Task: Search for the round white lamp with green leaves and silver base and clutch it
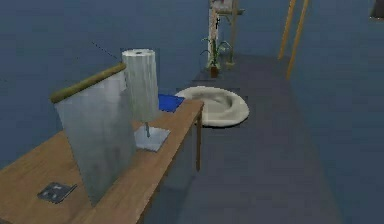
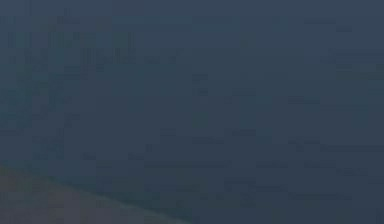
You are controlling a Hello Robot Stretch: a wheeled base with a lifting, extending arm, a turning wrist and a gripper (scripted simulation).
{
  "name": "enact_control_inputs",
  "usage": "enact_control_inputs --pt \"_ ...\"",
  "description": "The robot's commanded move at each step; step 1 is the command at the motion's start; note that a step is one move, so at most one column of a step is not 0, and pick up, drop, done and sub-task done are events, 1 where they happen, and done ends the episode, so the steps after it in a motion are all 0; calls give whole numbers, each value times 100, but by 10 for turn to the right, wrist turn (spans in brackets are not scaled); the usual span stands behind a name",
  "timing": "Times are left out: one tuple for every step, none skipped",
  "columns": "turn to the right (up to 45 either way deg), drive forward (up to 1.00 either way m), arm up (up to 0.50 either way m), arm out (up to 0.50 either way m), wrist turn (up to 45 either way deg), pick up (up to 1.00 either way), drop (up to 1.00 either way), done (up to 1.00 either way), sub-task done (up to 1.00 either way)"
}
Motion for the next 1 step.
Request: enact_control_inputs --pt "0 40 0 0 0 0 0 0 0"
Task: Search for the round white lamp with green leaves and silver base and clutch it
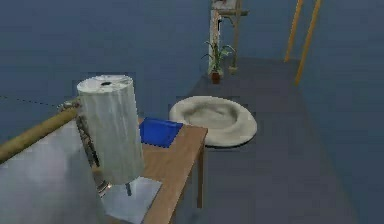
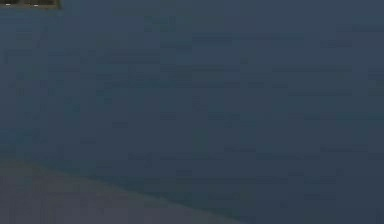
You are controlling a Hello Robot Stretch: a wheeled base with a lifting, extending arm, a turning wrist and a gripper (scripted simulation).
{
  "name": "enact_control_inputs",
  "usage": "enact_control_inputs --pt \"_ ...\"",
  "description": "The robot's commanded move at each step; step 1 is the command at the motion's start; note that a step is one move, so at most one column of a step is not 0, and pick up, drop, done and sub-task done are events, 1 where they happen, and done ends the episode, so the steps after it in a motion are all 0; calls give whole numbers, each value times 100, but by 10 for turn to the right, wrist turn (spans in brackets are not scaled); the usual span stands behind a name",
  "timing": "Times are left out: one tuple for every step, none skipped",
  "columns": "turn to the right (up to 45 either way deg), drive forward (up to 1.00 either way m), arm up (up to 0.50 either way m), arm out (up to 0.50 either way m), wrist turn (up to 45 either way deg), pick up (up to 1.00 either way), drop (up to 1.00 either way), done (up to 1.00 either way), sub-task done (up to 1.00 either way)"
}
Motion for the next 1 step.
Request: enact_control_inputs --pt "-450 0 0 0 0 0 0 0 0"
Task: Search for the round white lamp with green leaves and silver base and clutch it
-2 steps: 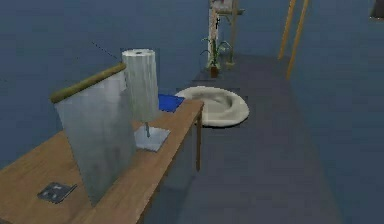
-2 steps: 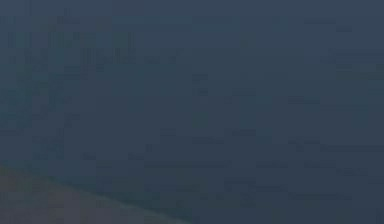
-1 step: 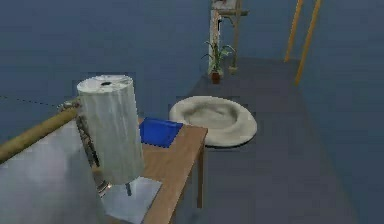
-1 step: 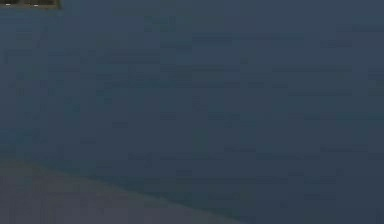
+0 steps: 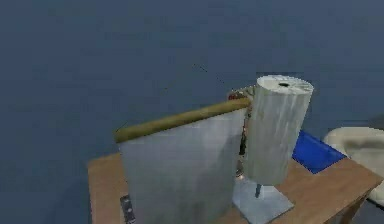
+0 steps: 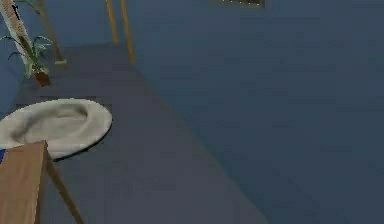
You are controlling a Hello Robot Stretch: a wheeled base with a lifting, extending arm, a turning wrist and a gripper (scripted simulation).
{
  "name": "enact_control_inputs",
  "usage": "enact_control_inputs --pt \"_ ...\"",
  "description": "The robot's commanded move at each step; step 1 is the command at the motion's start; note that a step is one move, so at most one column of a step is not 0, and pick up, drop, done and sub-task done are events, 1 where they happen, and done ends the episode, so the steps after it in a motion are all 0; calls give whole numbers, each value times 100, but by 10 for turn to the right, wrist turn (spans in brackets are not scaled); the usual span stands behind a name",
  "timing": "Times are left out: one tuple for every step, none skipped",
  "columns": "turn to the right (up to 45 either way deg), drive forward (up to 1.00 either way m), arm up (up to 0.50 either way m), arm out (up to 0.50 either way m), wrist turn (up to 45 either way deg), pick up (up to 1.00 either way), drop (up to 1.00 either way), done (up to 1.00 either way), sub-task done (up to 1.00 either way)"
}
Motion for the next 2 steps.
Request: enact_control_inputs --pt "-450 0 0 0 0 0 0 0 0" --pt "-180 0 0 0 0 0 0 0 0"
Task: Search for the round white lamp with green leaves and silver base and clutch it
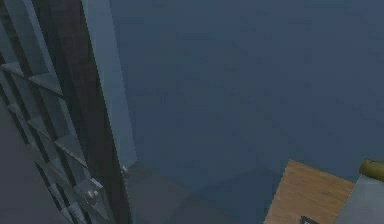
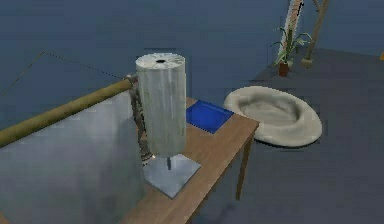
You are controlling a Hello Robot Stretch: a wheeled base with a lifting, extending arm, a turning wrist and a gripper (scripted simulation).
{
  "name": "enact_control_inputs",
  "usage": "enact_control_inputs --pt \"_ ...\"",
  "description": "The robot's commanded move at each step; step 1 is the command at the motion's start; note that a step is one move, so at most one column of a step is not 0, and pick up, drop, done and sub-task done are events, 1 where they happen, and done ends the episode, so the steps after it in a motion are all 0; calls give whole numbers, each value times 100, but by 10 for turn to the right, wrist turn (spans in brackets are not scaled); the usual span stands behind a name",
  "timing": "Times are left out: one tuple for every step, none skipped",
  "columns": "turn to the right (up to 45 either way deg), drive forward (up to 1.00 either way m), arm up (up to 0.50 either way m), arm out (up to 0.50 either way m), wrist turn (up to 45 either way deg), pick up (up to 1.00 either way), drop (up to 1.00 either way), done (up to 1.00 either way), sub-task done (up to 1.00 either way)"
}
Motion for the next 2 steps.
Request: enact_control_inputs --pt "0 0 50 0 0 0 0 0 0" --pt "0 0 32 0 0 0 0 0 0"
